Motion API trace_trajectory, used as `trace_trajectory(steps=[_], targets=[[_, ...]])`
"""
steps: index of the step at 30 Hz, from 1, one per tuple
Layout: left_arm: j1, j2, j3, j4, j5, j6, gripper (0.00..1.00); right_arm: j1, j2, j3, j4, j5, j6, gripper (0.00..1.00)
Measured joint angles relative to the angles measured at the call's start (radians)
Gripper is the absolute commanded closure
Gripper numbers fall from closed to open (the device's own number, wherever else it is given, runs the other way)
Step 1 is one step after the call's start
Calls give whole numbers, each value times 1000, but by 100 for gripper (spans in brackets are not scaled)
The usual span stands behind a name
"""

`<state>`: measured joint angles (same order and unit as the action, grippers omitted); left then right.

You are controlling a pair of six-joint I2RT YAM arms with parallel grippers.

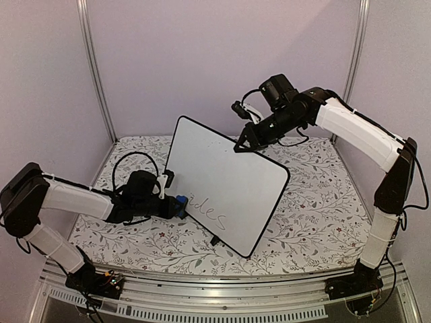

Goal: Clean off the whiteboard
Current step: Erase the whiteboard from the whiteboard stand.

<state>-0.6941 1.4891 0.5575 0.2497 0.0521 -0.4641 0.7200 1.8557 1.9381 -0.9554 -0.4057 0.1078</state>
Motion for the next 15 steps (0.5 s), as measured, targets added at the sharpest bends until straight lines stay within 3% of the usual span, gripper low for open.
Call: trace_trajectory(steps=[9,15], targets=[[-4,13,8,2,-1,5,100,0,0,0,0,2,1,100],[-6,22,90,-50,-3,31,100,-1,0,0,-6,11,12,100]])
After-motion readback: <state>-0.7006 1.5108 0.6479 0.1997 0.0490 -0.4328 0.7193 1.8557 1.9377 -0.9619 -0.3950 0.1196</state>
